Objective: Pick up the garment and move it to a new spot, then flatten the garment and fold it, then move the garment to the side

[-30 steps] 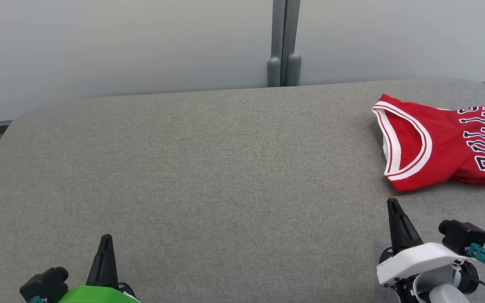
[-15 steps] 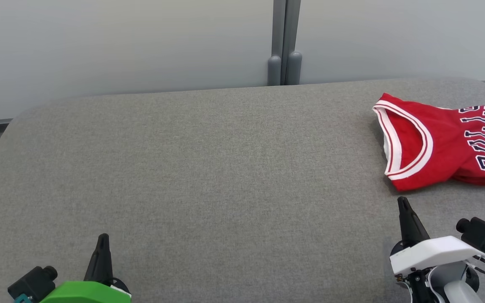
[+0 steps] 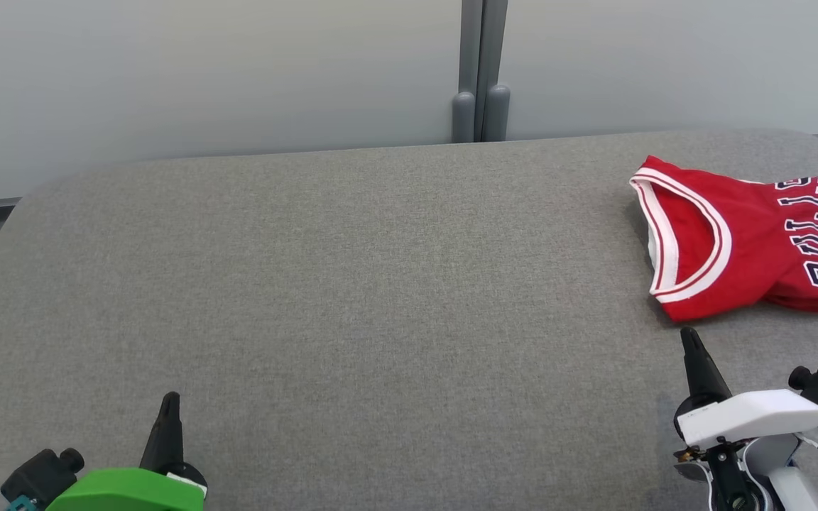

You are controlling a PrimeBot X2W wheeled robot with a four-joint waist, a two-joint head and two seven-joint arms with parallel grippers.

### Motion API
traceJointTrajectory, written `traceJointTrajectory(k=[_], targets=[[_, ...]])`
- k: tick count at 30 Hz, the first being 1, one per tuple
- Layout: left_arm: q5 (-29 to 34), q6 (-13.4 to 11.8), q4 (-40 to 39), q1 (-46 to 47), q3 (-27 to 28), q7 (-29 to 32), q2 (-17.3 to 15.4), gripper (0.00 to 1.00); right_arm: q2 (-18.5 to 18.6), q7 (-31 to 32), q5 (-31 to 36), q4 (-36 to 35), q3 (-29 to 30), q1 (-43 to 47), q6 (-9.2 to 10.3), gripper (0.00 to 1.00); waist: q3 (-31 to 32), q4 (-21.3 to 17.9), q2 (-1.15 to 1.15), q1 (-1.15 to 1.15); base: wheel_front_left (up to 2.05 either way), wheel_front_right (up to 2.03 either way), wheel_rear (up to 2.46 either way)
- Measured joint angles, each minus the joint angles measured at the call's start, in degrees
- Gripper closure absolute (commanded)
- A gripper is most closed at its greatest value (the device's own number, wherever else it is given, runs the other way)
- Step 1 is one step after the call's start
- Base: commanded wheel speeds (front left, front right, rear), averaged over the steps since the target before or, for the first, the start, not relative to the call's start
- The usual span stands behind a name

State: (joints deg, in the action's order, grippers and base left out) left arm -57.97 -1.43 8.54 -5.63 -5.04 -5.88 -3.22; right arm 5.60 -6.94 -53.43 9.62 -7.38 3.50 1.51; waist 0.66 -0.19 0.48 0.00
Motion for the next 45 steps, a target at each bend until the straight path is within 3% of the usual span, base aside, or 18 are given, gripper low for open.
traceJointTrajectory(k=[45], targets=[[-28.1,6.3,4.9,6.1,5.0,7.5,-0.2,1.00,0.0,7.0,-33.2,3.9,7.5,-4.5,-6.08,1.00,-0.7,0.2,0.00,0.00,0.00,0.00,0.00]])
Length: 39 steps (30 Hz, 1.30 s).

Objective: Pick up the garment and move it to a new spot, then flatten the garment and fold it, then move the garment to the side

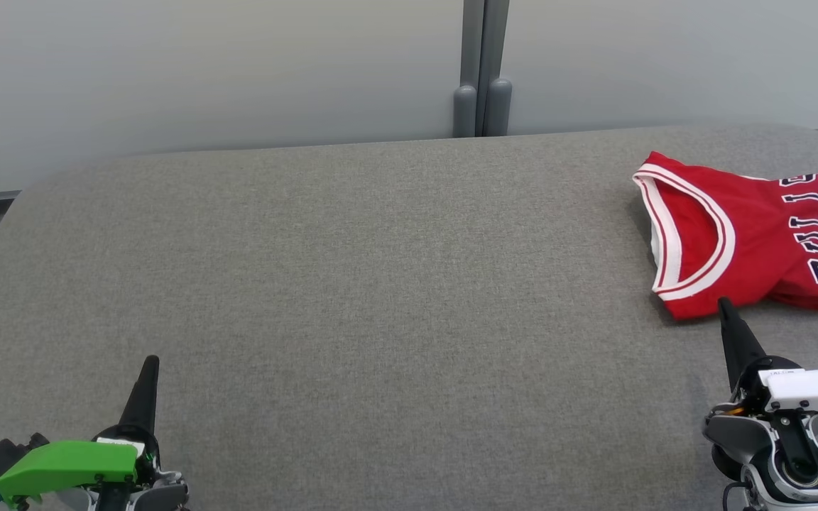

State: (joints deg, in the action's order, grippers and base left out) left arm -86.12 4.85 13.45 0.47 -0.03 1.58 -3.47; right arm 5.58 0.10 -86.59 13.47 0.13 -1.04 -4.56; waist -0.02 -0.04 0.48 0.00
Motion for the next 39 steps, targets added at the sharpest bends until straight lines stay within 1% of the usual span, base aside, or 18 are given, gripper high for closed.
traceJointTrajectory(k=[13,39], targets=[[-7.5,1.6,1.4,1.8,1.6,2.1,-0.1,1.00,0.0,1.8,-9.2,1.1,2.1,-1.1,-1.78,1.00,-0.2,0.0,0.00,0.00,0.00,0.00,0.00],[-7.5,1.8,2.2,2.2,1.6,2.4,-0.1,1.00,0.0,2.0,-9.3,1.8,2.4,-2.0,-1.97,1.00,-0.1,0.0,0.00,0.00,0.00,0.00,0.00]])
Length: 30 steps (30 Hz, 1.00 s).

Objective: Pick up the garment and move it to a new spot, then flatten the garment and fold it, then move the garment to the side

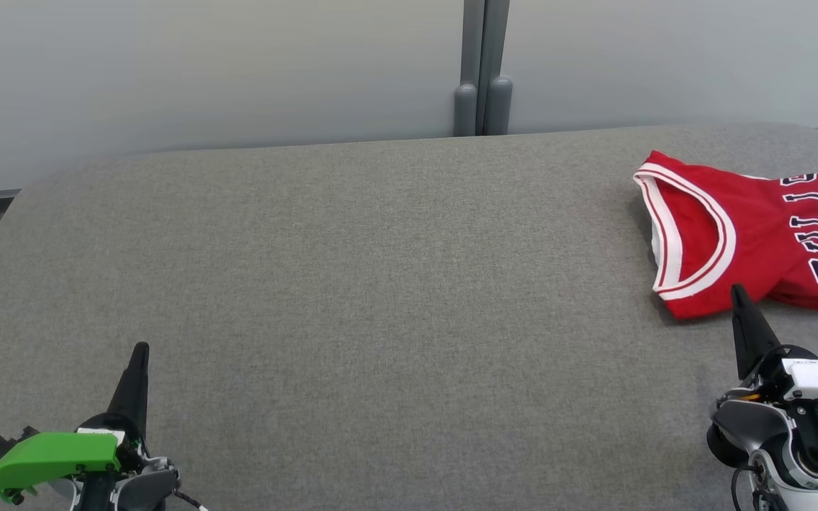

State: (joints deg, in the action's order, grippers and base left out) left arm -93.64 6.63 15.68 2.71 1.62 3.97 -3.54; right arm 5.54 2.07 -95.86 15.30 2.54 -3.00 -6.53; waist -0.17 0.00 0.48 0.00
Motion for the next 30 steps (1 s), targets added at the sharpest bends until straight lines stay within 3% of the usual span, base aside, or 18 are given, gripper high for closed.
traceJointTrajectory(k=[30], targets=[[0.0,0.2,0.3,0.2,0.1,0.0,0.0,1.00,0.0,0.1,0.0,0.4,0.2,0.0,-0.01,1.00,0.0,0.0,0.00,0.00,0.00,0.00,0.00]])
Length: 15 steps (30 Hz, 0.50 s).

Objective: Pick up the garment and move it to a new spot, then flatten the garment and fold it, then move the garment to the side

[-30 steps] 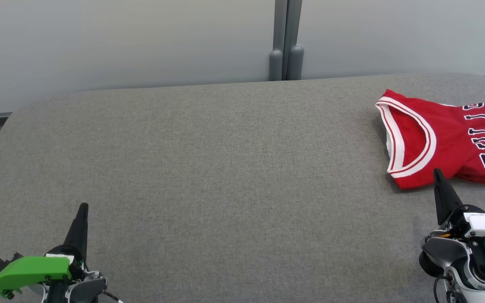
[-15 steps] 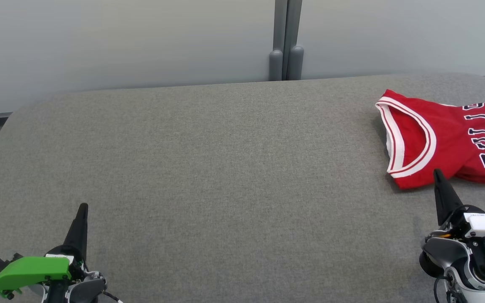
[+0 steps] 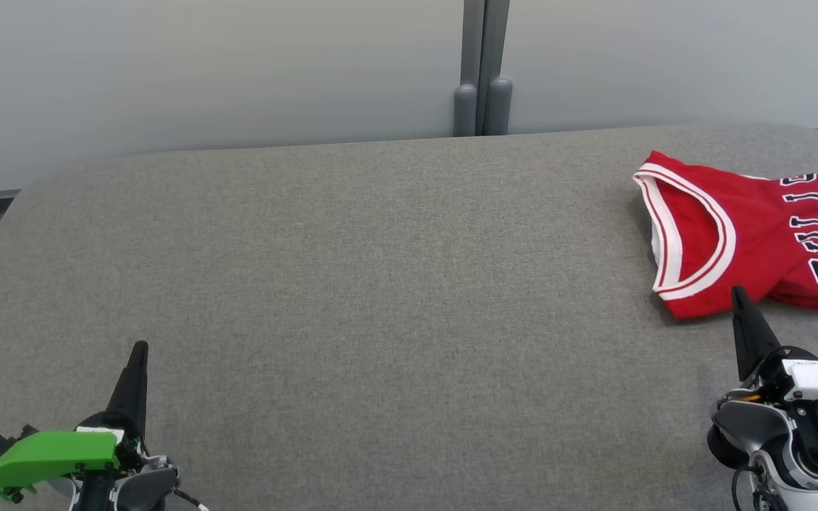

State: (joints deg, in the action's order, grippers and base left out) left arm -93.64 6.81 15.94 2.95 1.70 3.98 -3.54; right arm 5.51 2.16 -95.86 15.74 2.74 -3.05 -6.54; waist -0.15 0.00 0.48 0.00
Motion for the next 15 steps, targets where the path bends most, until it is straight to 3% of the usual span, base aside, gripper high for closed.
traceJointTrajectory(k=[15], targets=[[0.0,0.0,0.1,0.1,0.0,0.0,0.0,1.00,0.0,0.2,0.0,0.1,0.1,0.0,0.00,1.00,0.0,0.0,0.00,0.00,0.00,0.00,0.00]])
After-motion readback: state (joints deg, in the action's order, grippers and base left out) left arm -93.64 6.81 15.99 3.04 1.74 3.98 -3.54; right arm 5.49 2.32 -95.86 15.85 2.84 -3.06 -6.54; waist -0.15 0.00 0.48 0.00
